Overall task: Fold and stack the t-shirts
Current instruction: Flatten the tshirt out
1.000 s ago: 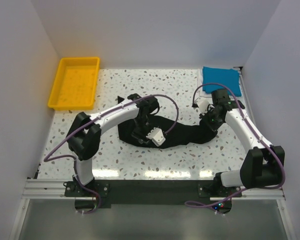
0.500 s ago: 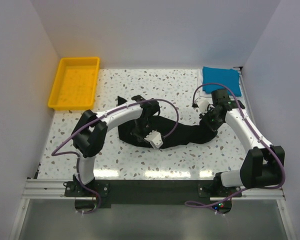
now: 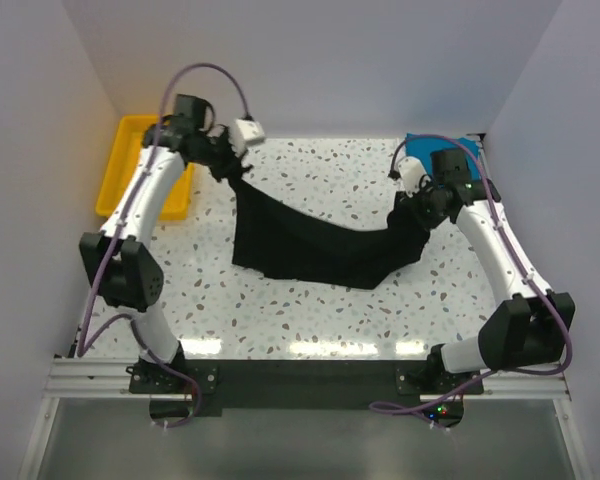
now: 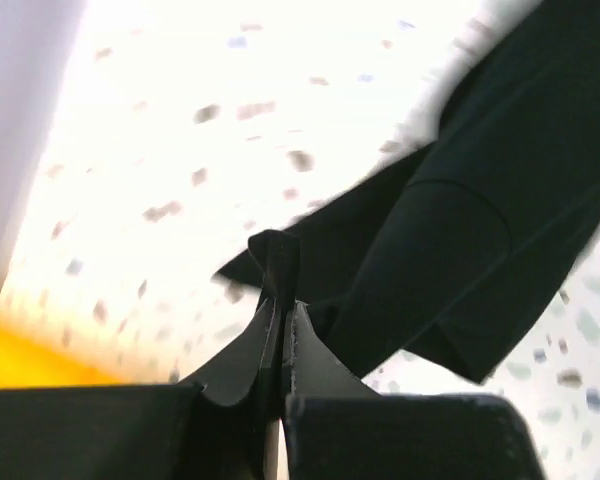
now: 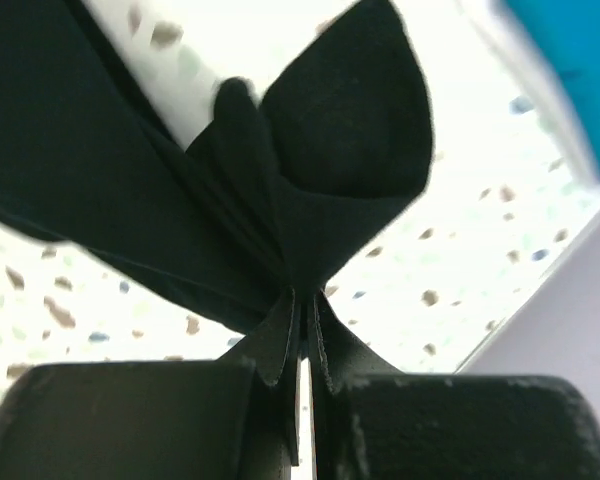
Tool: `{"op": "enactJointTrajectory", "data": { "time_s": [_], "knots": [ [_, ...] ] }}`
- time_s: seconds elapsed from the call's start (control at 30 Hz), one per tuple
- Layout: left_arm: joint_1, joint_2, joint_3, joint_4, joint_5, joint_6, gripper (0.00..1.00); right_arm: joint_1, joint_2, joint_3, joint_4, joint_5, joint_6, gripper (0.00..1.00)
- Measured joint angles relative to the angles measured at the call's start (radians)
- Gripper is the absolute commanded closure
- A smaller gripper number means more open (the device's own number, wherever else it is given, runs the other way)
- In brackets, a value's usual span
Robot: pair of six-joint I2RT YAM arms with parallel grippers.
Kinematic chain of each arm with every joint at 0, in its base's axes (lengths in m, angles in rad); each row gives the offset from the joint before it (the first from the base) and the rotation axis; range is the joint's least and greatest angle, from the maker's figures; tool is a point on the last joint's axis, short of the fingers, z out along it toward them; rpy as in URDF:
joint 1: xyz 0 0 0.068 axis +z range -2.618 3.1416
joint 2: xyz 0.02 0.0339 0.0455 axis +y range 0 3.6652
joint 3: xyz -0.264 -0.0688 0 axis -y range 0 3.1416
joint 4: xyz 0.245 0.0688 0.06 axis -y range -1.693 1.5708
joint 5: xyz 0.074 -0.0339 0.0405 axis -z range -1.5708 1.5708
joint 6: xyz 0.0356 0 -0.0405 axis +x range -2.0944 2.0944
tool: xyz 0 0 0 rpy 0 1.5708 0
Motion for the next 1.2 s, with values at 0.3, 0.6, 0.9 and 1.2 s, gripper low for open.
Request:
{"op": "enactJointTrajectory", "data": {
  "time_s": [0.3,0.6,0.9,1.2],
  "knots": [
    [0.328,-0.377,-0.354,0.338,-0.01,-0.593,1.0,0.002,-0.01,0.137,0.082,0.016,0.072,1.0],
    [0.317,-0.894,-0.515,0.343,-0.135,-0.72,1.0,0.002,-0.409,0.064,0.032,0.023,0.079,1.0],
    [0.317,-0.865,-0.352,0.346,-0.154,-0.719,1.0,0.007,-0.306,0.21,-0.002,-0.01,0.077,1.0],
    [0.316,-0.41,-0.236,0.368,-0.265,-0.718,1.0,0.016,0.092,0.266,0.04,0.03,0.087,1.0]
  ]
}}
